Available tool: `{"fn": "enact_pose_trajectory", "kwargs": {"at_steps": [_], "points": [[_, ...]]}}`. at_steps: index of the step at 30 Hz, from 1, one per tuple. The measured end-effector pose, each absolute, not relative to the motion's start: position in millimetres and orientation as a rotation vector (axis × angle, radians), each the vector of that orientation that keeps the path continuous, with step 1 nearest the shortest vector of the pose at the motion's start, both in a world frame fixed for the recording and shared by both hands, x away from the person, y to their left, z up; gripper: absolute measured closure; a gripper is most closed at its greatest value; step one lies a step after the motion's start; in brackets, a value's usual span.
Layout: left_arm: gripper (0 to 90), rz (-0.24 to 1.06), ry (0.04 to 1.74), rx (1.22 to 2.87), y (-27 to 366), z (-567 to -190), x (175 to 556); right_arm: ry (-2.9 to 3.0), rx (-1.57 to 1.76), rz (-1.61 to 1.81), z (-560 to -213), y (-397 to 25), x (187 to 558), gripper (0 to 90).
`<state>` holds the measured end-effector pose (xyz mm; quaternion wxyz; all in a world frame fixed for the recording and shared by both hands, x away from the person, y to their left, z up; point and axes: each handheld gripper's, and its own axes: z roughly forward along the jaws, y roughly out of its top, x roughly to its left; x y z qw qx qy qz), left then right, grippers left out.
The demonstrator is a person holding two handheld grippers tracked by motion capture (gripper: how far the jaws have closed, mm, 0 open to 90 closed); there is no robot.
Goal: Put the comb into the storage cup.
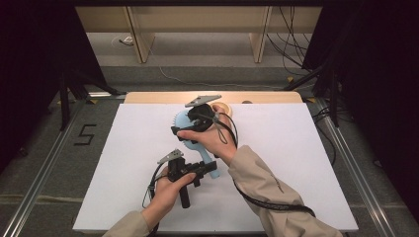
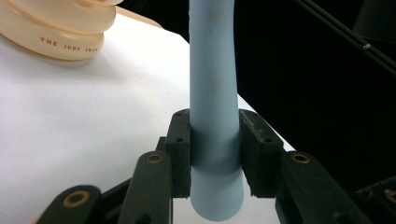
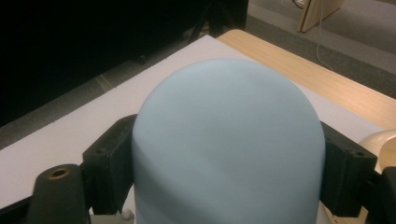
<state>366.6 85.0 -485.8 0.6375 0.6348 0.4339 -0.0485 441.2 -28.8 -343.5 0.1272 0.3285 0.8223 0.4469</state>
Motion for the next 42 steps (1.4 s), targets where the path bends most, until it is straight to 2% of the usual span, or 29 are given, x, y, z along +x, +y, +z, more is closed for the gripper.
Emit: {"fn": "enact_pose_trajectory", "kwargs": {"at_steps": [31, 42], "points": [[65.9, -0.037, 0.98, 1.465, 87.3, -483.7, 367.3, 2.344, 0.922, 1.315, -338.7, -26.3, 433.8, 21.0], [62.9, 0.007, 0.969, 1.495, 86.6, -483.2, 367.1, 2.343, 0.917, 1.332, -337.8, -29.5, 433.2, 21.1]]}}
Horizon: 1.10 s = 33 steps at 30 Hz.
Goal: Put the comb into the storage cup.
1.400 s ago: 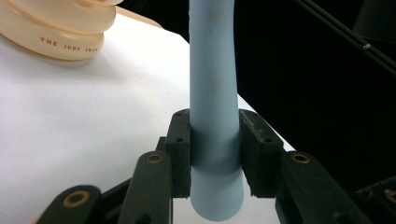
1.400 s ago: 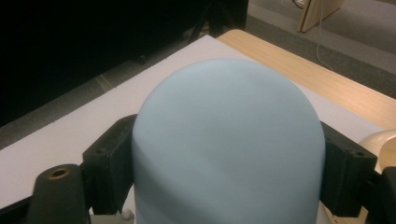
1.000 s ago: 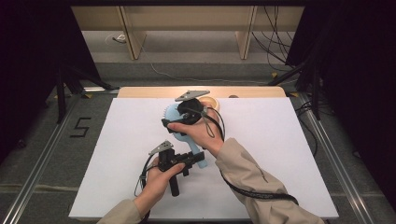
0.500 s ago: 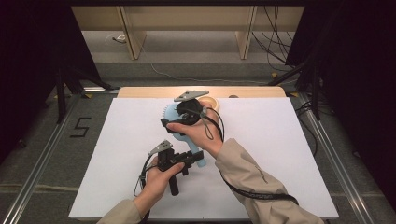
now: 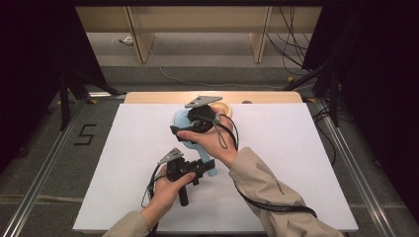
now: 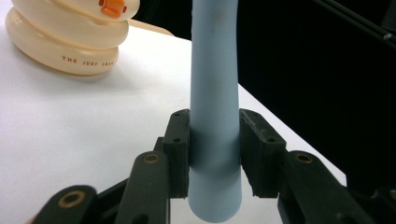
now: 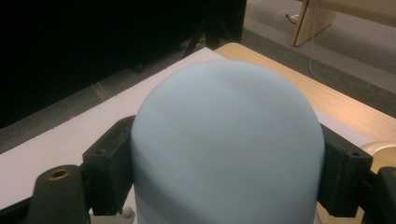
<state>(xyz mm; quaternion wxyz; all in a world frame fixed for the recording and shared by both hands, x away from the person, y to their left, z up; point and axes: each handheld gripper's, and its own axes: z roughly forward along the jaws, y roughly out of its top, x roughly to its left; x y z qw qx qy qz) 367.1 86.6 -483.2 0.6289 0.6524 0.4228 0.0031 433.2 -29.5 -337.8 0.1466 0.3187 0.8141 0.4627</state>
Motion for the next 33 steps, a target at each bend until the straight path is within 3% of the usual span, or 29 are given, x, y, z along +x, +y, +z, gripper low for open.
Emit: {"fn": "enact_pose_trajectory", "kwargs": {"at_steps": [5, 8, 12, 14, 33], "points": [[54.3, 0.019, 0.959, 1.51, 86.0, -482.8, 367.4, 2.335, 0.932, 1.347, -337.1, -32.2, 433.7, 21.1], [40.6, 0.041, 0.964, 1.538, 85.1, -482.8, 367.4, 2.323, 0.933, 1.352, -336.4, -34.1, 434.1, 21.1], [15.4, 0.083, 0.953, 1.604, 83.5, -482.4, 366.4, 2.311, 0.941, 1.358, -335.5, -36.6, 434.9, 21.2], [11.0, 0.115, 0.963, 1.633, 83.1, -482.3, 366.0, 2.308, 0.941, 1.361, -335.0, -38.3, 435.7, 21.2], [2.8, 0.205, 0.949, 1.694, 112.9, -475.5, 359.1, 2.22, 0.969, 1.41, -332.8, -58.1, 439.0, 21.2]]}}
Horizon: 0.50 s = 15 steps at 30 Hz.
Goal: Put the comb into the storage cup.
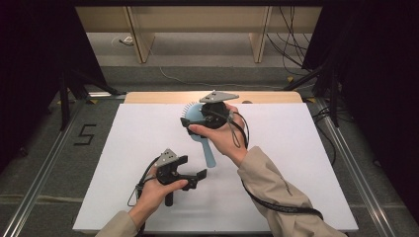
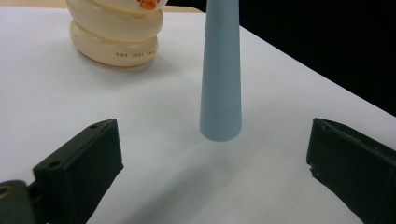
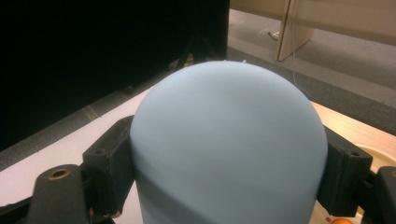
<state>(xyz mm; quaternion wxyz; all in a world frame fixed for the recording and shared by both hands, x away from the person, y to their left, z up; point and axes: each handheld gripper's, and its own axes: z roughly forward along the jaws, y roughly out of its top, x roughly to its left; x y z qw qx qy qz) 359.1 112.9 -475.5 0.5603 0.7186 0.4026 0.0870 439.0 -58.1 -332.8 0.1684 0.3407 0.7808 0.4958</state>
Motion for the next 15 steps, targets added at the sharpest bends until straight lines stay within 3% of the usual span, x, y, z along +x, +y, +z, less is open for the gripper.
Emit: {"fn": "enact_pose_trajectory", "kwargs": {"at_steps": [15], "points": [[2.5, 0.305, 0.956, 1.712, 136.0, -471.7, 350.9, 2.061, 0.993, 1.498, -323.3, -81.4, 441.6, 21.2]]}}
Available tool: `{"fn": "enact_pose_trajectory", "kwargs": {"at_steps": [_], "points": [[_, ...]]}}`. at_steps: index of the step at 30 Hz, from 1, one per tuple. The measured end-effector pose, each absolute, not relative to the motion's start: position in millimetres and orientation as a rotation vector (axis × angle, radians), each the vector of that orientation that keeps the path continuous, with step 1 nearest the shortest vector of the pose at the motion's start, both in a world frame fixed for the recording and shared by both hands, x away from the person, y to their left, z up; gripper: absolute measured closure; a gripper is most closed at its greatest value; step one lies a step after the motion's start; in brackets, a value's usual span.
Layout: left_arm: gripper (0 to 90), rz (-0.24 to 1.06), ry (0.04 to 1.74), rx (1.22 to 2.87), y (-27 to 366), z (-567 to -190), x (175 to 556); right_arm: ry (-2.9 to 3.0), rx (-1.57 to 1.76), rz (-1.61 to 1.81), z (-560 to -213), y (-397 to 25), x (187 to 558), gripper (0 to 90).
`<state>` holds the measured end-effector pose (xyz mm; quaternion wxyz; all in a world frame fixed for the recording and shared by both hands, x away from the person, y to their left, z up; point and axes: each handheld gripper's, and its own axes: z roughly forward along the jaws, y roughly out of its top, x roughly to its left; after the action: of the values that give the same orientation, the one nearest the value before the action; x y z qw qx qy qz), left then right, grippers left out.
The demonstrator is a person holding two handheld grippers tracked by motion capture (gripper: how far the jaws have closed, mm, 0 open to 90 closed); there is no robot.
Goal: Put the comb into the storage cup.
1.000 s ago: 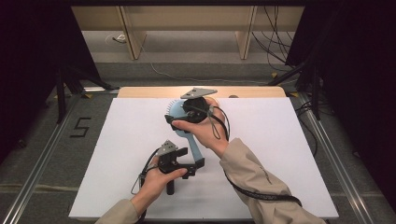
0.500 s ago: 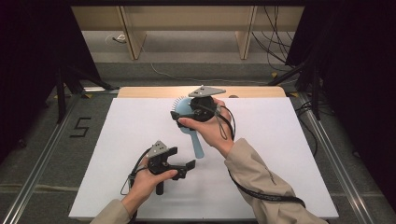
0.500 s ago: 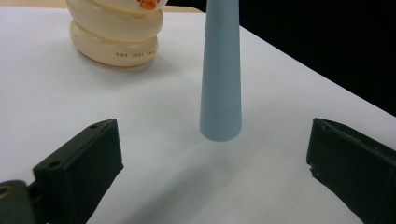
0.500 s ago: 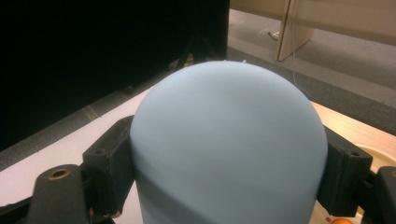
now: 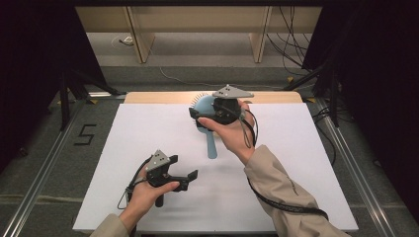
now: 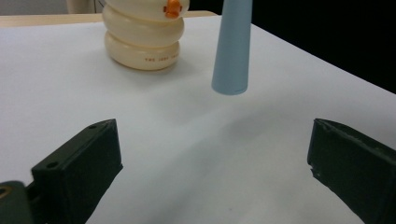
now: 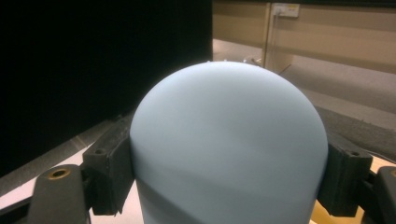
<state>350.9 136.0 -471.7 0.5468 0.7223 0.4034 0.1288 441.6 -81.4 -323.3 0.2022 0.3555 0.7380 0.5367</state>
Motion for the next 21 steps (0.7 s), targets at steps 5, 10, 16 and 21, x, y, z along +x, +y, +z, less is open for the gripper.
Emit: {"fn": "enact_pose_trajectory", "kwargs": {"at_steps": [5, 10, 16, 21], "points": [[3.0, 0.322, 0.977, 1.697, 143.8, -472.6, 350.1, 2.032, 1.008, 1.488, -325.1, -88.3, 443.8, 21.2], [3.3, 0.338, 0.98, 1.684, 147.4, -472.2, 349.2, 2.007, 1.026, 1.489, -326.3, -94.0, 445.7, 21.2], [3.3, 0.367, 0.978, 1.675, 151.4, -471.6, 348.2, 1.974, 1.037, 1.5, -325.2, -99.2, 447.0, 21.2], [3.2, 0.388, 0.978, 1.677, 153.4, -471.5, 348.1, 1.961, 1.04, 1.501, -324.0, -102.2, 447.2, 21.2]]}}
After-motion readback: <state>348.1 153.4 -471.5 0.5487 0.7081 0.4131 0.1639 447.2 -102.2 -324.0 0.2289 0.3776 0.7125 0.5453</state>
